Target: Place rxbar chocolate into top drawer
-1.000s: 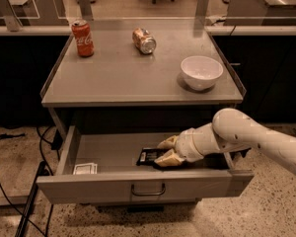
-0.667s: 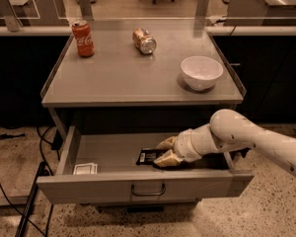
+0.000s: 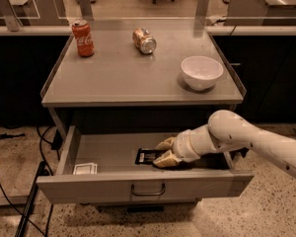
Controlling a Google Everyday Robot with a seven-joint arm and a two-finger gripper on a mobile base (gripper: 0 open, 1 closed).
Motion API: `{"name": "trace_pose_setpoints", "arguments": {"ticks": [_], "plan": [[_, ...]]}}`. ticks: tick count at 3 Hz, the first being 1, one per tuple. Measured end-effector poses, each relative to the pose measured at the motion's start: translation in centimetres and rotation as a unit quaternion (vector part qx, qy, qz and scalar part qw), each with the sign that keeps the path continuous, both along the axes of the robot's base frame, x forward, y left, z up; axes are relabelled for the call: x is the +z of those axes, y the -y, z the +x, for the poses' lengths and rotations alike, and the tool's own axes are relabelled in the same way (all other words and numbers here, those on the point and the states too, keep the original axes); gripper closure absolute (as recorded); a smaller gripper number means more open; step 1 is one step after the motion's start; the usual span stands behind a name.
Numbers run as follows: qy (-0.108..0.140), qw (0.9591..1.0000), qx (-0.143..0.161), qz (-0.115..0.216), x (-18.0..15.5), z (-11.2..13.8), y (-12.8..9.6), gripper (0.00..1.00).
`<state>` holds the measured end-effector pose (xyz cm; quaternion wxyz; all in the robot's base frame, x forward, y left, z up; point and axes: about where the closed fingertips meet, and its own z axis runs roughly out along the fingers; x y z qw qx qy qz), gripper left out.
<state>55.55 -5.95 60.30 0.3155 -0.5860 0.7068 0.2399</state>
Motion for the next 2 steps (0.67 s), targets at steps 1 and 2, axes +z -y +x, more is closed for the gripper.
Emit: {"name": "trace_pose_setpoints", "arguments": {"ticks": [1, 2], "plan": [[0.0, 1.0, 0.0, 0.0, 0.0, 0.0, 0.0, 0.58], [0.0, 1.0, 0.0, 0.0, 0.0, 0.0, -0.01, 0.34]]}}
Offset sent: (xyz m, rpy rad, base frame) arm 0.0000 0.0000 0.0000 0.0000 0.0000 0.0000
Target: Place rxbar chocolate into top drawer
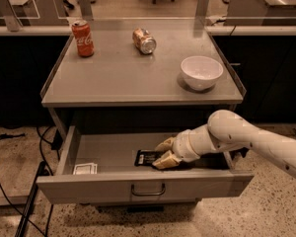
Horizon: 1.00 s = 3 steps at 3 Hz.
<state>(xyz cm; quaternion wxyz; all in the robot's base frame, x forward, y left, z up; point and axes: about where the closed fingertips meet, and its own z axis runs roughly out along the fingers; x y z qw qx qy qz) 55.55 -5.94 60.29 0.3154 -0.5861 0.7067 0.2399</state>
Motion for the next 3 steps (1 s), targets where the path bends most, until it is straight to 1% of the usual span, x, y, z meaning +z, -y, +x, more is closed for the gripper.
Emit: {"name": "trace_pose_setpoints", "arguments": {"ticks": [1, 2, 3], "plan": [[0.0, 1.0, 0.0, 0.0, 0.0, 0.0, 0.0, 0.11], [0.0, 1.0, 0.0, 0.0, -0.01, -0.01, -0.02, 0.0], [0.0, 1.0, 0.0, 0.0, -0.01, -0.01, -0.02, 0.0]]}}
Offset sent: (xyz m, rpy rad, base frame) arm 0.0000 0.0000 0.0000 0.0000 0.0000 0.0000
